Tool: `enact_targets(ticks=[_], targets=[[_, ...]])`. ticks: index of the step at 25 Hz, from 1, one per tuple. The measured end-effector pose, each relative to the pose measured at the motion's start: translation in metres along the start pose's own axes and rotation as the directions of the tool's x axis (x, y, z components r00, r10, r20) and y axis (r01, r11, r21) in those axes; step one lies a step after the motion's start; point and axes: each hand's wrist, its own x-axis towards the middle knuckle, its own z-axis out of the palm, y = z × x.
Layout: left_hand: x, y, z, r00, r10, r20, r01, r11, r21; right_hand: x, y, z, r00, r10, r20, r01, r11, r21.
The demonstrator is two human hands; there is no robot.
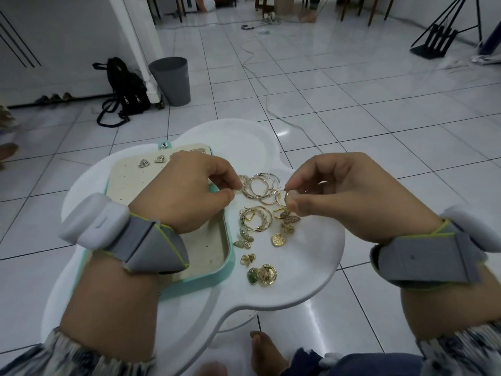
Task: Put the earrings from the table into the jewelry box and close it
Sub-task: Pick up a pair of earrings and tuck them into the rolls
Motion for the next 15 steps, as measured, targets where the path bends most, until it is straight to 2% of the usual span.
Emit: enact_targets(ticks=[3,8,11,15], targets=[[-0.002,0.004,-0.002,0.999,0.013,0.030,-0.012,0.999,-0.033,0.003,0.002,0.001,0.999,0.007,-0.053,-0.001,0.994,0.112],[-0.016,0.022,-0.008,0.967,0.100,0.236,-0.075,0.991,-0.115,0.004,0.002,0.001,0.997,0.014,-0.072,-0.001,0.983,0.183],[-0.025,0.035,-0.008,0.936,0.142,0.322,-0.120,0.989,-0.086,0.006,0.002,0.003,0.994,0.005,-0.108,0.016,0.981,0.194],[-0.031,0.045,0.002,0.870,0.171,0.462,-0.224,0.973,0.060,0.006,0.001,0.004,0.991,0.015,-0.130,0.010,0.981,0.193]])
